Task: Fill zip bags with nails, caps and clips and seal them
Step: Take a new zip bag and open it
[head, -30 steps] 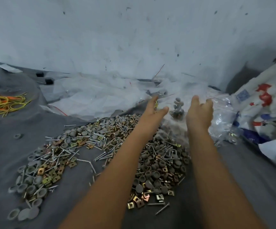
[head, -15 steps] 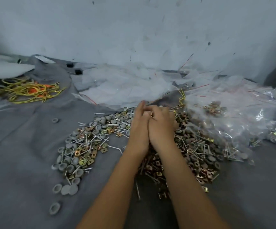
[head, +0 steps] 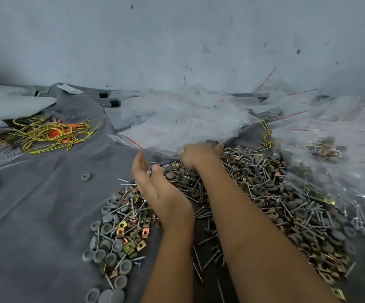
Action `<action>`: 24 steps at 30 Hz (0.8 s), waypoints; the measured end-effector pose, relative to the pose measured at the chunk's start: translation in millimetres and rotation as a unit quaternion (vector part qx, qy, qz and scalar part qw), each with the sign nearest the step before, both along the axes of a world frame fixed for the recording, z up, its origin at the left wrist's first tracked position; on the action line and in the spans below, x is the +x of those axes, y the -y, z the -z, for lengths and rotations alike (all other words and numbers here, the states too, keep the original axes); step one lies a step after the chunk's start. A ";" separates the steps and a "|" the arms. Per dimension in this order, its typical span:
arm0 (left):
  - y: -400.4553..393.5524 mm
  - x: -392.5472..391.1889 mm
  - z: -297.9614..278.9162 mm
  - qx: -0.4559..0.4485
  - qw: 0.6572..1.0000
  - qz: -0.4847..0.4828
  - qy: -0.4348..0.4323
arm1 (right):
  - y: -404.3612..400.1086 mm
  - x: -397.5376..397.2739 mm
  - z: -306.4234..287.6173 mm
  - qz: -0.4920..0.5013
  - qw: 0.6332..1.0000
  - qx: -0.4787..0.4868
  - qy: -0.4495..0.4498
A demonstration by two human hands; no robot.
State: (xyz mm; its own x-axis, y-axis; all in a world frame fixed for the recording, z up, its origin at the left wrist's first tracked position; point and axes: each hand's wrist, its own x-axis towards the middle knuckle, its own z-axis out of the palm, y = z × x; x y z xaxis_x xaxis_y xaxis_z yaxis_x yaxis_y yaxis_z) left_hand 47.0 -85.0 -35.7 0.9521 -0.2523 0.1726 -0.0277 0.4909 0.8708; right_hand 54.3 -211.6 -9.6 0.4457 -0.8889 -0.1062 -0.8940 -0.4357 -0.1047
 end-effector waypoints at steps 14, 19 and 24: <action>-3.8 -6.2 -7.7 0.015 0.995 0.089 0.040 | -36.9 -68.4 -42.7 0.080 0.778 -0.021 0.623; -13.7 -3.1 -19.7 0.054 0.946 0.319 -0.005 | -79.2 -106.6 -23.5 0.033 0.655 0.196 0.729; -21.7 9.6 -20.1 -0.094 0.911 0.352 -0.195 | -97.1 -127.2 -3.2 0.016 0.801 0.041 0.597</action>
State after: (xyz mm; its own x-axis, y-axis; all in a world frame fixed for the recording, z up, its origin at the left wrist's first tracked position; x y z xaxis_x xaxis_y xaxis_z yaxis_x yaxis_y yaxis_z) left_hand 56.6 -63.2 -15.6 0.5647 -0.8243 -0.0401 0.6440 0.4098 0.6459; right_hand -72.9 -114.5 -6.4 0.2513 -0.9135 0.3201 -0.1456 -0.3626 -0.9205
